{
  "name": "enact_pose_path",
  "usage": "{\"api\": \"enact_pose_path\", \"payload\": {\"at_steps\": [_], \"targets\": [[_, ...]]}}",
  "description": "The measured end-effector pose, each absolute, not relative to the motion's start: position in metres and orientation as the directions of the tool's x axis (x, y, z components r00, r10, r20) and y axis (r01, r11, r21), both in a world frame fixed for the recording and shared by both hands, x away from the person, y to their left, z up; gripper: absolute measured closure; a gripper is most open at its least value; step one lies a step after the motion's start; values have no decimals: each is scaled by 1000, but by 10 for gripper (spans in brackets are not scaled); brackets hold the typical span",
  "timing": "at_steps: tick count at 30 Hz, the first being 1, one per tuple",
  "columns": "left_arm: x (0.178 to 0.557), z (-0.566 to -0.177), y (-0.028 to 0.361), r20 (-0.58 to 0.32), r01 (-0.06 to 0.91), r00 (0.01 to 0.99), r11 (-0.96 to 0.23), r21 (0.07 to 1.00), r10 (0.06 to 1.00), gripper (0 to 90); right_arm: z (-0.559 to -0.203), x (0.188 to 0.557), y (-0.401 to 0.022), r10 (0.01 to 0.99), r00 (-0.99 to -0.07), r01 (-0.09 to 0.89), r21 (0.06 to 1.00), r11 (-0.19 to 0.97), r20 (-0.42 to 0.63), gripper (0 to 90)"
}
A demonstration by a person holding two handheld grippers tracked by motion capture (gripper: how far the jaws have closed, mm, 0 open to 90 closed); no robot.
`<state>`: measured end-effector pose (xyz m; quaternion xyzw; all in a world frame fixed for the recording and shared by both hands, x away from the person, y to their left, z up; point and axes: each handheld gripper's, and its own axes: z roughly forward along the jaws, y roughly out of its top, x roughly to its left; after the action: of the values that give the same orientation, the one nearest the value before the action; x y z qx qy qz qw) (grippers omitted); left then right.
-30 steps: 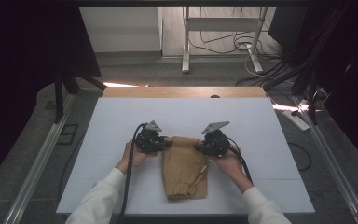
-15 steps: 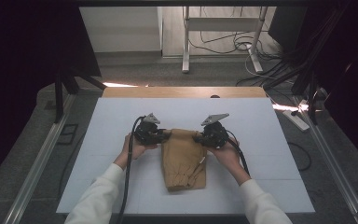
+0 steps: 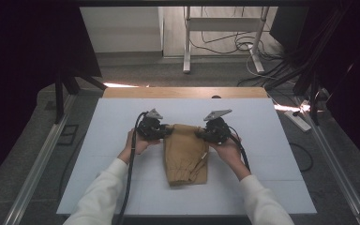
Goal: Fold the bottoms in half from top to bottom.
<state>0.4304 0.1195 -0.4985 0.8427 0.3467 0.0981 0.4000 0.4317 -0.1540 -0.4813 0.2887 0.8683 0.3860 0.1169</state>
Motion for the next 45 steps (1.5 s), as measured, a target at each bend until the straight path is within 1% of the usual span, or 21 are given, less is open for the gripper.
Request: {"api": "enact_pose_path", "payload": {"at_steps": [3, 9, 13, 15, 17, 18, 19, 20, 21, 23, 29, 34, 36, 41, 45], "targets": [[444, -499, 117, -125, 519, 736, -436, 736, 665, 687, -481, 439, -156, 600, -800, 415, 741, 528, 20, 760], [466, -495, 111, -110, 523, 721, -433, 734, 684, 687, -476, 461, -157, 627, -779, 428, 730, 532, 1, 760], [471, -493, 108, -97, 526, 708, -431, 733, 699, 684, -478, 473, -156, 644, -765, 438, 730, 524, -3, 760], [472, -494, 107, -98, 530, 701, -424, 734, 706, 659, -479, 476, -156, 649, -760, 443, 730, 520, -1, 760], [472, -494, 107, -105, 535, 703, -426, 730, 703, 603, -480, 477, -156, 651, -759, 446, 728, 520, 0, 749], [471, -493, 107, -105, 535, 703, -426, 729, 703, 547, -480, 477, -156, 654, -757, 444, 728, 522, -7, 711], [470, -492, 106, -94, 539, 694, -428, 725, 714, 459, -480, 476, -156, 662, -749, 443, 729, 521, -18, 609], [470, -492, 106, -91, 544, 687, -427, 723, 721, 359, -480, 475, -155, 688, -725, 449, 730, 515, -40, 474], [468, -490, 107, -99, 548, 687, -423, 722, 720, 311, -480, 475, -154, 695, -718, 454, 731, 510, -39, 424], [464, -486, 109, -93, 542, 690, -426, 725, 718, 259, -479, 472, -154, 706, -707, 458, 739, 495, -35, 374], [452, -483, 115, -98, 533, 707, -437, 724, 700, 270, -478, 463, -156, 684, -730, 465, 737, 491, 4, 361], [442, -485, 120, -106, 526, 720, -439, 729, 686, 282, -475, 453, -161, 696, -717, 436, 750, 497, -44, 345], [439, -486, 120, -105, 523, 724, -443, 728, 681, 282, -473, 451, -165, 698, -716, 441, 756, 484, -30, 345], [431, -488, 120, -102, 513, 736, -452, 730, 670, 282, -468, 447, -174, 706, -707, 428, 767, 477, -45, 345], [427, -487, 120, -100, 507, 739, -452, 734, 666, 282, -464, 440, -181, 699, -715, 426, 773, 470, -31, 346]]}}
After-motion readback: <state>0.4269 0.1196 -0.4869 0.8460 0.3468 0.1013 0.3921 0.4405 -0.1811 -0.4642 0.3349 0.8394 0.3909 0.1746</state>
